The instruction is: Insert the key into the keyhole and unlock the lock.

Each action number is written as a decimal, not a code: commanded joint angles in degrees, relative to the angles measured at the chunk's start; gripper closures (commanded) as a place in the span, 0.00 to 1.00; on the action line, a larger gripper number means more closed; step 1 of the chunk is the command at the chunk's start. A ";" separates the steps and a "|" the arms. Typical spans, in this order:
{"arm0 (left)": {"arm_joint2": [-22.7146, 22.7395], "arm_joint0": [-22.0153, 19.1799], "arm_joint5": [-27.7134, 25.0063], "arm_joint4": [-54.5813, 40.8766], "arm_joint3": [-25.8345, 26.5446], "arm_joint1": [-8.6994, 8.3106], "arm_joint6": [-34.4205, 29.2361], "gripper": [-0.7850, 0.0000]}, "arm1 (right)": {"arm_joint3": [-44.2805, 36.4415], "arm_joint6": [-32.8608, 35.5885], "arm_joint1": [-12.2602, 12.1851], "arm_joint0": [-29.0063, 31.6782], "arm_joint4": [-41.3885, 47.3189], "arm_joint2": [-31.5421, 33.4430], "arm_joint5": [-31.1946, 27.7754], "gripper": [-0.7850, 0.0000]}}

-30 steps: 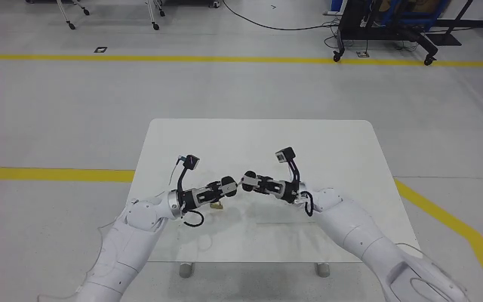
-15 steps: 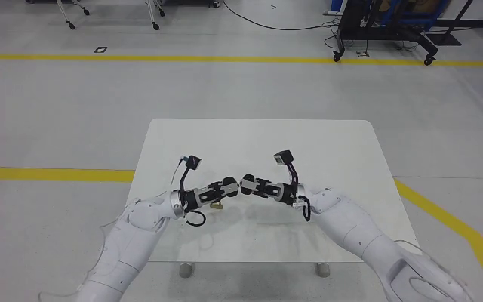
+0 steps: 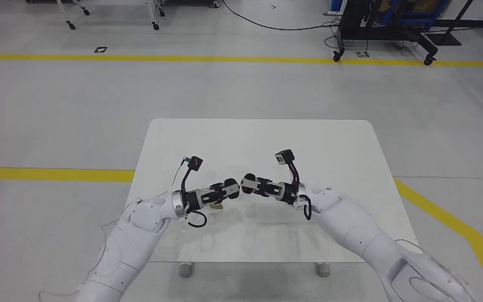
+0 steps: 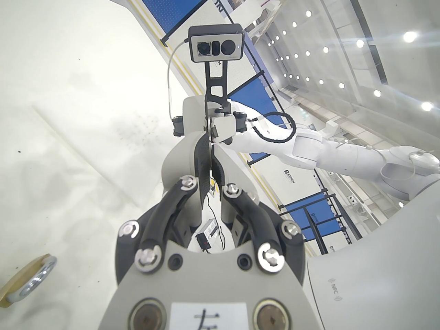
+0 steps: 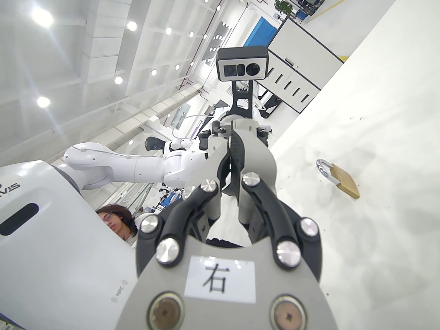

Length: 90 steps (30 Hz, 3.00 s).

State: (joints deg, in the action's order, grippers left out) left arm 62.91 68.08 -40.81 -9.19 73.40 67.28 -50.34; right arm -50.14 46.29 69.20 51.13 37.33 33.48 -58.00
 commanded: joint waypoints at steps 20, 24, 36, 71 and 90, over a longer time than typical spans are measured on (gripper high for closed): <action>0.76 0.15 1.20 1.65 0.31 -0.37 3.95 1.00 | 0.42 0.00 -0.02 0.12 0.28 -0.17 0.00 0.00; 0.66 0.74 1.50 3.74 1.77 -0.48 4.64 1.00 | 0.40 -0.15 -0.07 -0.02 -0.96 -0.13 0.66 0.00; -1.08 0.43 3.69 4.31 4.01 -1.86 -10.09 1.00 | -3.73 11.09 -6.50 -2.78 -17.99 4.78 11.09 0.00; -8.63 -4.95 6.44 0.88 -0.58 -1.96 -17.56 1.00 | -14.66 14.44 -11.52 -2.94 -13.05 -4.71 14.45 0.68; -8.73 -5.19 7.08 -1.55 -1.20 -2.34 -14.61 0.00 | -13.57 12.97 -11.31 -4.45 -10.41 -7.24 12.97 1.00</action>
State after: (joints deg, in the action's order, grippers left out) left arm 54.20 62.90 -33.72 -10.79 72.19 64.94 -64.87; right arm -63.82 59.63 58.05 46.65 26.51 26.15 -44.66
